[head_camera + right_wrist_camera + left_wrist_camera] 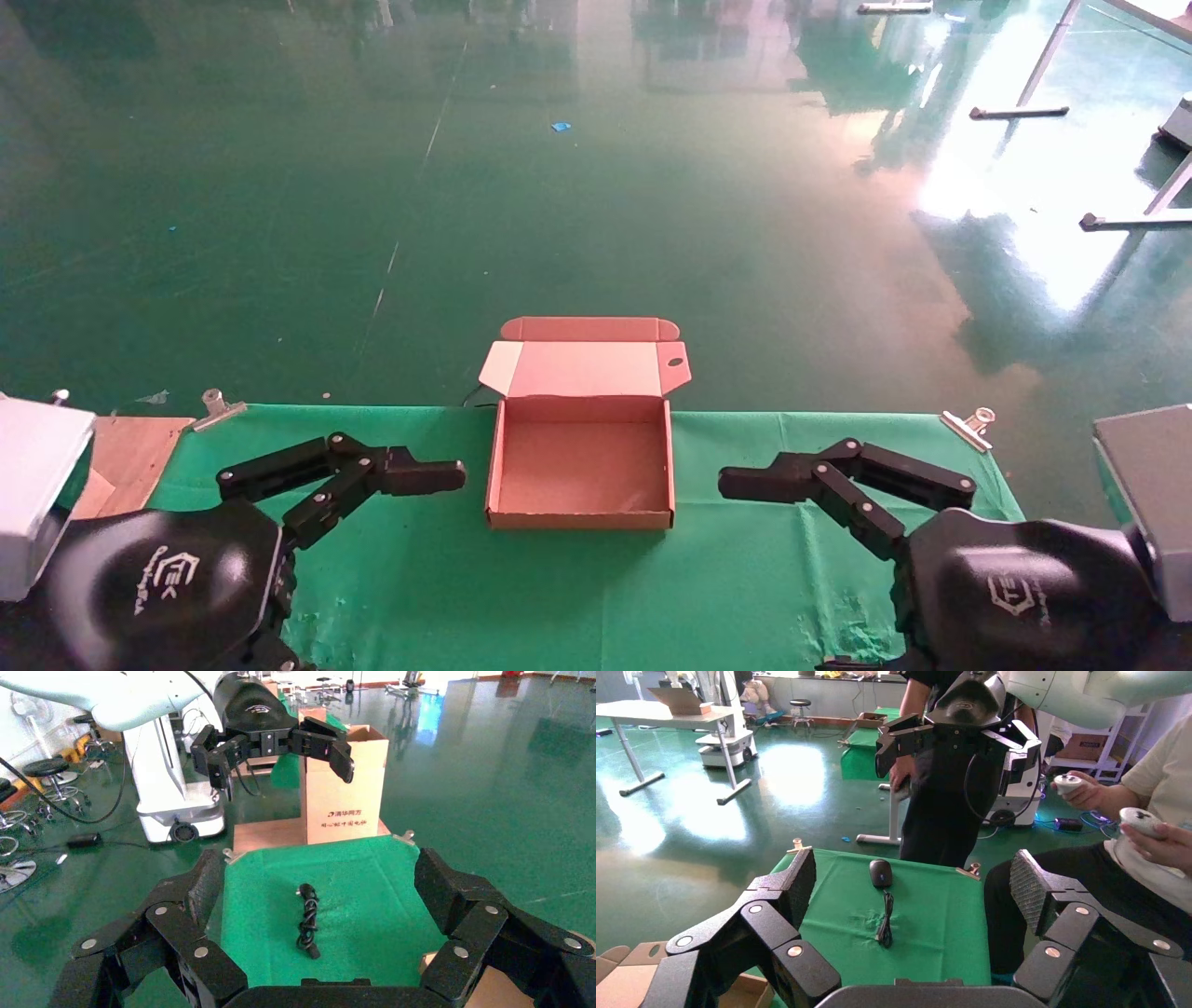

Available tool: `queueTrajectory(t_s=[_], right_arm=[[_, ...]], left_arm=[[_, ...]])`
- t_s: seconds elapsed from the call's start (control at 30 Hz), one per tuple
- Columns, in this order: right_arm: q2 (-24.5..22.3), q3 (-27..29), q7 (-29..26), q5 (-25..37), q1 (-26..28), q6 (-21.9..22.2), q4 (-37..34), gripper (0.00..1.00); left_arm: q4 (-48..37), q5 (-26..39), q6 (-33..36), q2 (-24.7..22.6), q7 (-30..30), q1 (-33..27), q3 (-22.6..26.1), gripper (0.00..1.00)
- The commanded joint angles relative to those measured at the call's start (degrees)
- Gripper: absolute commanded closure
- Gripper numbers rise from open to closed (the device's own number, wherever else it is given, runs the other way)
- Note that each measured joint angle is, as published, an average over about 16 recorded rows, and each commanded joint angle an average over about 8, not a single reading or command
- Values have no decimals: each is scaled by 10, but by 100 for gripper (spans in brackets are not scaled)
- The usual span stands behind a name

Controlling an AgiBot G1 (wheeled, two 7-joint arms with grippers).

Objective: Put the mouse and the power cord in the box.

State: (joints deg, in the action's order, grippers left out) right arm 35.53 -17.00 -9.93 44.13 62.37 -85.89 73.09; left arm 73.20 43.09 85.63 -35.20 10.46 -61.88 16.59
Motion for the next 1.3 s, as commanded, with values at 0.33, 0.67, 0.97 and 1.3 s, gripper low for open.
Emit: queueTrajectory(t_s=[0.33,0.67,0.97,1.3], right_arm=[[41,-77,72,179,77,-29,-55,0],[124,-197,210,433,192,-24,-190,0],[200,-279,301,607,254,31,-310,0],[256,-310,391,669,267,111,-444,0]], left_arm=[[-66,114,18,-22,-34,-41,51,0],[-226,343,33,-80,-140,-151,159,0],[-352,529,2,-154,-227,-239,251,0],[-463,602,-60,-219,-282,-245,291,0]])
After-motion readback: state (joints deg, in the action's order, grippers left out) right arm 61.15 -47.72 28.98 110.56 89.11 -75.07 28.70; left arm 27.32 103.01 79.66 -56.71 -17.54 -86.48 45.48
